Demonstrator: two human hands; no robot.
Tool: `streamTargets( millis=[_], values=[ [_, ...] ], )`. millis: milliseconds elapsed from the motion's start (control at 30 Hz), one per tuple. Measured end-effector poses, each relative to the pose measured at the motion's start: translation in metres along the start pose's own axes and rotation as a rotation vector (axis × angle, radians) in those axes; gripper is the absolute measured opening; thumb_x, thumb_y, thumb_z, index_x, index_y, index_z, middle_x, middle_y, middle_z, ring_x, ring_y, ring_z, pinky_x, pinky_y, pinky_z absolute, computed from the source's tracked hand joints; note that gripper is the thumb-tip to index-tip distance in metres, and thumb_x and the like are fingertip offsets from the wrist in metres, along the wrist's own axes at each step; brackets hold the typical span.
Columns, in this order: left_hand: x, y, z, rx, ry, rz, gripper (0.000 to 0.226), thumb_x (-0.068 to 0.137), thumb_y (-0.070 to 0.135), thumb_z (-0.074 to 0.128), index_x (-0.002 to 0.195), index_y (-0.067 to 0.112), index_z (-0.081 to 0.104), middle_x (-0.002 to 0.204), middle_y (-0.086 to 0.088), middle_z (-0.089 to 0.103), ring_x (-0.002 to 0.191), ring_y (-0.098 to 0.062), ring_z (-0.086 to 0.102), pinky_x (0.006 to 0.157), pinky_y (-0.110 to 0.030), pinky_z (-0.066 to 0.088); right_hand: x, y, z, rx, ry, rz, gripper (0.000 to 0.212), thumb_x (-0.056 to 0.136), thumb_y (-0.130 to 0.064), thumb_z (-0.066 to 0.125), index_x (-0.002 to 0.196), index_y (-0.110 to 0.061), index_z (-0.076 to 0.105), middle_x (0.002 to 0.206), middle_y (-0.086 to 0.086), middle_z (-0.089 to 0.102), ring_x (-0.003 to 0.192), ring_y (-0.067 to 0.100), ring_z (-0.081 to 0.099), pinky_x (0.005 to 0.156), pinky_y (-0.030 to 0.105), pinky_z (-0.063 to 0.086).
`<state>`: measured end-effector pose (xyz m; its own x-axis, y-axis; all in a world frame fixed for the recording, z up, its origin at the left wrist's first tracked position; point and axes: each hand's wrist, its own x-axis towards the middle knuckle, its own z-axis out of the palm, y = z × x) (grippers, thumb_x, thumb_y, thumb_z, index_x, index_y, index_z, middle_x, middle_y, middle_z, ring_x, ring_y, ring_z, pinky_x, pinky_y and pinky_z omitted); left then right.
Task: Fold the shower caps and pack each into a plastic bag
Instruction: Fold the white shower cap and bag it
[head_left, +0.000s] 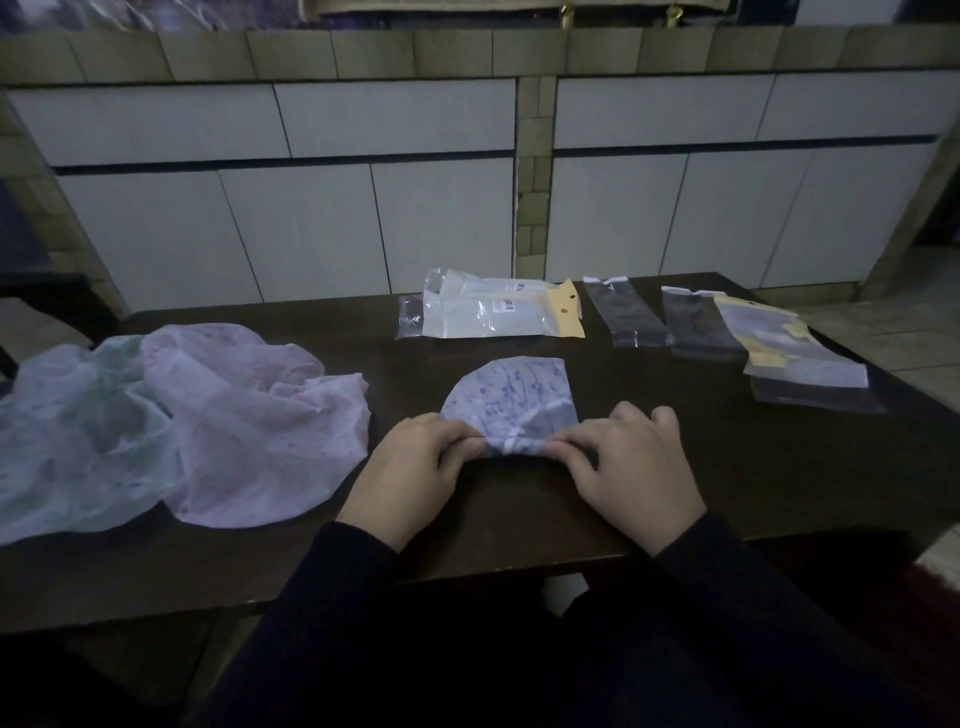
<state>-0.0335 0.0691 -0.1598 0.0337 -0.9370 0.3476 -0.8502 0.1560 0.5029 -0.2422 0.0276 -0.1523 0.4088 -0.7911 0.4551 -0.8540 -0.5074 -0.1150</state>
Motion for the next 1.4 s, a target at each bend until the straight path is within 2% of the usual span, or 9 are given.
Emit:
streamTargets(
  millis=[167,400,533,600,733,933,1133,1267,1400],
  values=[
    [0.01,0.009,-0.005,0.002,-0.016,-0.146,0.009,0.091,0.04,0.058,0.086,0.033,0.061,0.089,0.007,0.065,0.084,-0.009,0.059,0.07,-0.023,0.04,0.01,0.004,-0.003,0.022,-0.066,0.004,0.032,0.096,-0.051,0.037,0.1,-0.039,0.066,0.089,-0.017,0.063,0.084,0.005,0.044,0.079,0.032,0.025],
    [0.024,0.011,-0.005,0.029,-0.05,-0.244,0.011,0.089,0.041,0.063,0.091,0.03,0.065,0.099,0.004,0.063,0.092,-0.011,0.058,0.074,-0.024,0.04,0.034,0.015,0.0,0.076,-0.214,0.037,0.034,0.094,-0.056,0.04,0.109,-0.04,0.066,0.104,-0.012,0.068,0.097,0.011,0.051,0.087,0.034,0.028],
    [0.026,0.007,0.001,0.149,0.098,-0.102,0.015,0.084,0.036,0.069,0.096,0.028,0.07,0.101,0.01,0.047,0.095,-0.011,0.05,0.076,-0.026,0.039,0.039,0.012,0.002,0.022,-0.176,0.04,0.033,0.092,-0.056,0.045,0.109,-0.036,0.066,0.103,-0.011,0.062,0.097,0.011,0.05,0.087,0.035,0.033],
    [0.024,0.008,0.004,0.235,0.158,0.067,0.012,0.083,0.028,0.069,0.095,0.028,0.071,0.1,0.009,0.055,0.094,-0.013,0.047,0.074,-0.03,0.037,0.037,0.008,0.003,0.036,-0.092,0.015,0.027,0.092,-0.05,0.049,0.111,-0.037,0.064,0.109,-0.012,0.058,0.101,0.01,0.049,0.088,0.034,0.036],
    [0.02,0.012,0.011,0.241,0.037,0.156,0.035,0.086,0.006,0.055,0.112,0.026,0.069,0.113,0.009,0.063,0.09,-0.006,0.038,0.079,-0.025,0.035,0.028,-0.001,0.007,0.104,-0.097,-0.163,0.026,0.095,-0.023,0.051,0.116,-0.03,0.066,0.113,-0.01,0.061,0.107,0.012,0.05,0.092,0.033,0.037],
    [0.018,0.002,0.011,0.106,-0.007,0.09,0.03,0.084,0.038,0.068,0.113,0.032,0.069,0.115,0.014,0.063,0.105,-0.008,0.051,0.095,-0.038,0.044,0.026,0.002,0.009,0.198,-0.177,-0.14,0.03,0.095,-0.035,0.053,0.122,-0.027,0.063,0.11,-0.007,0.06,0.108,0.009,0.049,0.096,0.029,0.035],
    [0.024,-0.002,0.011,0.028,-0.001,0.065,0.025,0.083,0.028,0.073,0.108,0.027,0.073,0.108,0.009,0.065,0.104,-0.007,0.055,0.093,-0.019,0.037,0.028,0.009,0.016,0.269,-0.154,-0.113,0.03,0.091,-0.035,0.06,0.118,-0.024,0.067,0.113,-0.008,0.067,0.107,0.009,0.052,0.099,0.03,0.039],
    [0.019,-0.001,0.009,0.059,0.024,0.073,0.022,0.085,0.033,0.069,0.106,0.029,0.073,0.094,0.016,0.055,0.092,-0.006,0.057,0.088,-0.036,0.048,0.023,0.01,0.015,0.303,-0.083,-0.159,0.026,0.091,-0.029,0.062,0.113,-0.019,0.07,0.108,-0.005,0.07,0.101,0.009,0.058,0.093,0.021,0.041],
    [0.016,0.003,0.005,0.139,-0.008,0.077,0.019,0.09,0.04,0.061,0.104,0.033,0.071,0.1,0.016,0.061,0.098,-0.009,0.056,0.087,-0.042,0.046,0.018,0.01,0.014,0.3,-0.048,-0.174,0.022,0.092,-0.031,0.06,0.108,-0.02,0.071,0.1,-0.005,0.07,0.094,0.01,0.059,0.087,0.028,0.046]
  ],
)
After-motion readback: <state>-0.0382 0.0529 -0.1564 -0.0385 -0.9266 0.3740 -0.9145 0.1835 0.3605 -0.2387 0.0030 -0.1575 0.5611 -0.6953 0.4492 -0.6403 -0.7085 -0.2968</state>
